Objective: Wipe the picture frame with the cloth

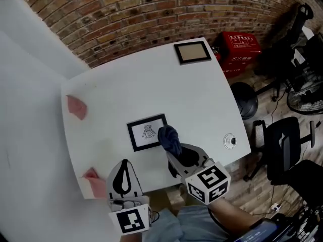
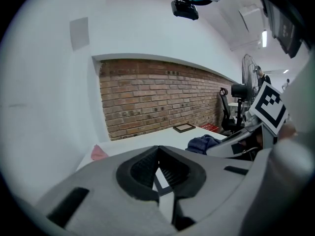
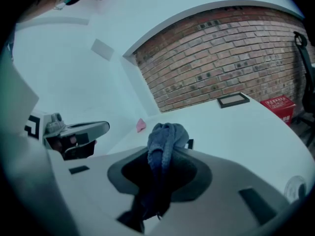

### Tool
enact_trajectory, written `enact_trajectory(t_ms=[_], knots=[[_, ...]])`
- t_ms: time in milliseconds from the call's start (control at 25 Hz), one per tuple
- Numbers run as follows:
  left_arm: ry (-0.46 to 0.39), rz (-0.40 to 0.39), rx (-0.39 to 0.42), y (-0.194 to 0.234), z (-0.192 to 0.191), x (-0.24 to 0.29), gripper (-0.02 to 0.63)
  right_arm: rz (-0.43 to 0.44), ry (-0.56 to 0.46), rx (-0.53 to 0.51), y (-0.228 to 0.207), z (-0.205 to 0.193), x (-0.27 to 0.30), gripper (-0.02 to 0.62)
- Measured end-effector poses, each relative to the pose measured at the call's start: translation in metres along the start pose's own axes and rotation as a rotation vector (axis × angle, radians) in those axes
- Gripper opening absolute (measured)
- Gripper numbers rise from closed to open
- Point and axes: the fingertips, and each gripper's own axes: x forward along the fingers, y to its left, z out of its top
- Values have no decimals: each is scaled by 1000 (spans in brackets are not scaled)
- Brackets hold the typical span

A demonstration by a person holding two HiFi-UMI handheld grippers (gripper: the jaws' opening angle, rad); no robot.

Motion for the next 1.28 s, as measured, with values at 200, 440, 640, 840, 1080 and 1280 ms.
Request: enact_trajectory(t_ms=[200,440,640,840,1080,1280], knots=[[-3,83,-12,41,-1,-14,9,80,20,-17,33,12,36,106],[39,132,-65,85,-18,-22,9,118,72,6,59,6,80,107],[81,125,-87,106,-38,-15,9,93,120,29,61,-8,106,107],[113,95,-99,115,-56,0,9,61,161,47,53,-24,129,107],[134,65,-102,118,-70,12,9,35,183,60,48,-33,138,107],[132,49,-99,113,-71,16,9,19,177,72,43,-35,134,107]])
